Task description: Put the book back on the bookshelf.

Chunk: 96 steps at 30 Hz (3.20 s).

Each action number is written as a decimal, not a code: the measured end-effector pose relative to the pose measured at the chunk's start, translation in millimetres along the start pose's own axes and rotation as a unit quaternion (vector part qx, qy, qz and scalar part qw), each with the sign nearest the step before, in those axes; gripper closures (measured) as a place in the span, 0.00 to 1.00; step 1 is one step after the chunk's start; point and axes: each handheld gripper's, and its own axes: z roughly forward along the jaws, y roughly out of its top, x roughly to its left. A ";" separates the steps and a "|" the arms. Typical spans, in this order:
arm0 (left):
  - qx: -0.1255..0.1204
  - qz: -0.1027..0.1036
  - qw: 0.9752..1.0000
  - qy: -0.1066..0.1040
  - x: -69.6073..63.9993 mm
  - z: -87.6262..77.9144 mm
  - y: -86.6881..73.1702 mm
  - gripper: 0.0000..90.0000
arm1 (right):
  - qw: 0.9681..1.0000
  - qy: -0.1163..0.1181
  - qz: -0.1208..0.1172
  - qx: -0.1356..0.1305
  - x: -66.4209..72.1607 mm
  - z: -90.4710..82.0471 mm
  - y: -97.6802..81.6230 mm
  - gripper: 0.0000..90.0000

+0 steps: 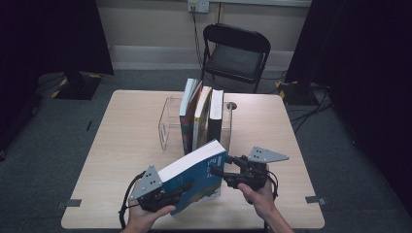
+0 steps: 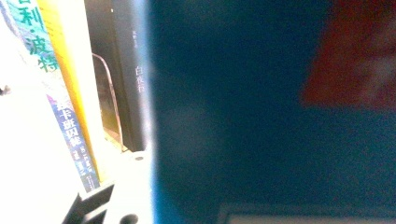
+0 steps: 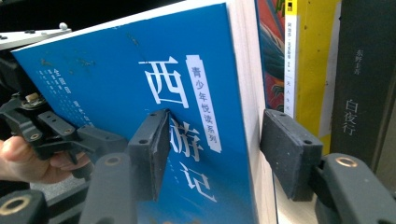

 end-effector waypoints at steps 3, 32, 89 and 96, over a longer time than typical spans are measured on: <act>0.000 0.005 1.000 0.006 -0.3 0.2 -0.1 0.64 | 1.000 0.000 0.001 -0.002 -0.6 0.2 -0.2 0.50; 0.034 -0.062 0.996 0.052 43.3 -44.5 4.0 0.68 | 0.997 -0.055 0.030 0.040 -24.7 -13.6 -30.1 0.45; 0.000 -0.078 0.973 0.219 85.2 -31.1 46.3 0.69 | 0.948 -0.234 -0.021 0.217 -78.8 2.2 -103.4 0.15; -0.006 -0.084 0.969 0.234 89.7 -19.0 53.5 0.69 | 0.948 -0.234 -0.021 0.217 -78.6 2.2 -103.4 0.15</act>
